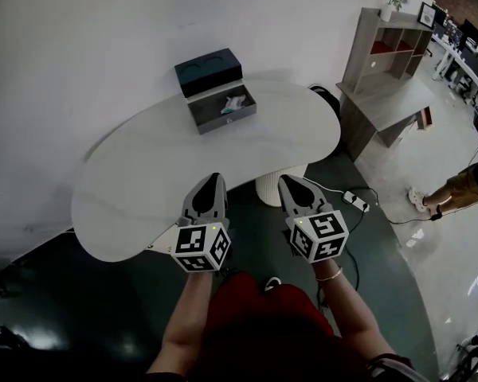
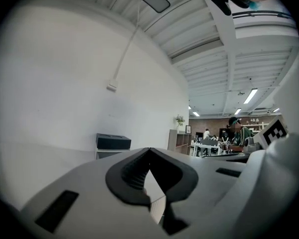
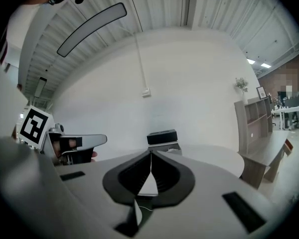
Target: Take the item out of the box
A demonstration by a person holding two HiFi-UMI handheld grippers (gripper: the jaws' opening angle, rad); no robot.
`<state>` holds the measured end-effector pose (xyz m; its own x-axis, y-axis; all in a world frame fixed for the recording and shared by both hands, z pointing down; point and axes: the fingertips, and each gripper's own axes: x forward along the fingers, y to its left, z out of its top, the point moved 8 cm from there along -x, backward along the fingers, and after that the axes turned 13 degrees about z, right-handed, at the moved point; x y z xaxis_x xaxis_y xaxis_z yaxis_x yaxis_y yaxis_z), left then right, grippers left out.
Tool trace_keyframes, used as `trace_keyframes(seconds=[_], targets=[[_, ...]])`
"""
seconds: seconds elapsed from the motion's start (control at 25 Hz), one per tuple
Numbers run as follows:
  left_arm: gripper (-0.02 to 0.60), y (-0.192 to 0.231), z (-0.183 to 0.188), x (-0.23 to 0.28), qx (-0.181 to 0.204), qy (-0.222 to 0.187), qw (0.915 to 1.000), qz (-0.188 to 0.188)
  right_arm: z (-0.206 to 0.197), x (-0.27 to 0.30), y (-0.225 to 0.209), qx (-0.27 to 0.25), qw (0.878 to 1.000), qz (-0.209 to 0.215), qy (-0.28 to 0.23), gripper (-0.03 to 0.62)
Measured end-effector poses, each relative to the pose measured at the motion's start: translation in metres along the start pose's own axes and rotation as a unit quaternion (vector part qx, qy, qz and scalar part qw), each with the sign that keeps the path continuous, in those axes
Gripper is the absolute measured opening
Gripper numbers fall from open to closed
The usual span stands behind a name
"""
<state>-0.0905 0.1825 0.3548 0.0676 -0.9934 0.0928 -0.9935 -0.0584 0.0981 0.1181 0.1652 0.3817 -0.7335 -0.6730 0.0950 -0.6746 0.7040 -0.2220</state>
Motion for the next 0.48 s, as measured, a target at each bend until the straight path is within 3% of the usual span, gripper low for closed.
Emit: trace_keyframes(seconds=[0.32,0.48], targets=[[0.021,0.002,-0.002,0.023,0.012,0.010,0.9999,-0.003,0.002,0.020,-0.012,0.006,1.000,0.008,-0.005,0.015],[0.023,0.005,-0.003,0.047,0.035,0.013,0.9992,-0.011,0.006,0.038,-0.027,0.000,1.000,0.001,0.001,0.015]])
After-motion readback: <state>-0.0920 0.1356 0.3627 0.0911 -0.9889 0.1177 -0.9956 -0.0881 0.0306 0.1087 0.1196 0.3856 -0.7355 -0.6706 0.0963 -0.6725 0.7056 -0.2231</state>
